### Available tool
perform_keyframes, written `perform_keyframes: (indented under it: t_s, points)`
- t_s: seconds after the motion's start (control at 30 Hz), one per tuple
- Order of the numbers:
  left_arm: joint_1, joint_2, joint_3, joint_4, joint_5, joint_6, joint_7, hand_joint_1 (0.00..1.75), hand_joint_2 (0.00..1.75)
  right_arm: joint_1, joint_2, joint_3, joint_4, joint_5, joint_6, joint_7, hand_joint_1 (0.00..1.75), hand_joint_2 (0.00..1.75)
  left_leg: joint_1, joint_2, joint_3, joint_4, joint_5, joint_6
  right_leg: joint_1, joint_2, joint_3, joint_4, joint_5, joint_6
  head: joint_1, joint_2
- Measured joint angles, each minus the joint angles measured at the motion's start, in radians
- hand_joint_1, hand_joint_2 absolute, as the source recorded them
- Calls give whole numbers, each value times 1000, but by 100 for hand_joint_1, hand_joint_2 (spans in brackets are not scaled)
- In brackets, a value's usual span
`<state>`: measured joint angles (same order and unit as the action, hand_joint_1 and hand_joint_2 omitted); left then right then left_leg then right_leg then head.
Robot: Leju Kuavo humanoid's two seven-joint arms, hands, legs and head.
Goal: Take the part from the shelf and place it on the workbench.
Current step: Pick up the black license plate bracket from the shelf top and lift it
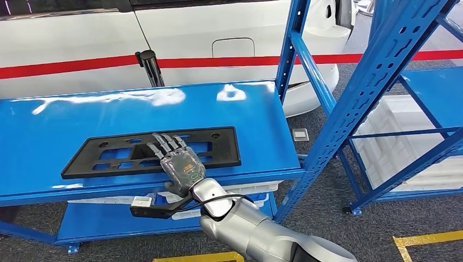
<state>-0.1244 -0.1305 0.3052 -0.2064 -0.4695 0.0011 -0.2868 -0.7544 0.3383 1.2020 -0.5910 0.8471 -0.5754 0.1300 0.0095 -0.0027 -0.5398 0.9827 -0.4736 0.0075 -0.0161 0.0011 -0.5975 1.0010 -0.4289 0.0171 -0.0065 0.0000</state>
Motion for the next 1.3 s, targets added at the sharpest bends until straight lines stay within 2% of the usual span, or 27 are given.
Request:
perform_keyframes:
  t_s: [0.33, 0.53, 0.7, 0.97, 1.2, 1.23, 1.27, 1.3]
  points:
    - [0, 0, 0, 0, -10, 0, 0, 0, 0, -6, 0, 0, -20, 8, -14, -6, 0, 175, 0, 0, 0, 0, 0, 0, 0, 0, 0, 0, 0, 0, 0, 0]
    - [0, 0, 0, 0, -14, -2, 2, 0, 0, -6, 0, 2, -15, 49, -11, 50, 0, 175, 0, 0, 0, 0, 0, 0, 0, 0, 0, 0, 0, 0, 0, 0]
    - [0, 0, 0, 0, -15, -2, 2, 0, 0, -6, 0, 2, -11, 60, -9, 63, 0, 175, 0, 0, 0, 0, 0, 0, 0, 0, 0, 0, 0, 0, 0, 0]
    - [0, 0, 0, 0, -23, -1, 10, 0, 0, -24, 0, 14, 29, 170, 34, 211, 0, 175, 0, 0, 0, 0, 0, 0, 0, 0, 0, 0, 0, 0, 0, 0]
    - [0, 0, 0, 0, -23, 0, 14, 0, 0, -50, 0, 23, 60, 187, 59, 249, 0, 175, 0, 0, 1, 0, 0, 0, 0, 0, 0, 0, 0, 0, 0, 0]
    - [0, 0, 0, 0, -23, 0, 14, 0, 0, -52, 0, 23, 63, 189, 61, 252, 2, 175, 0, 0, 1, 0, 0, 0, 0, 0, 0, 0, 0, 0, 0, 0]
    - [0, 0, 0, 0, -23, 0, 14, 0, 0, -54, 0, 23, 67, 191, 65, 258, 14, 175, 0, 0, 1, 0, 0, 0, 0, 0, 0, 0, 0, 0, 0, 0]
    - [0, 0, 0, 0, -23, 0, 14, 0, 0, -57, 0, 24, 71, 193, 69, 263, 37, 175, 0, 0, 1, 0, 0, 0, 0, 0, 0, 0, 0, 0, 0, 0]
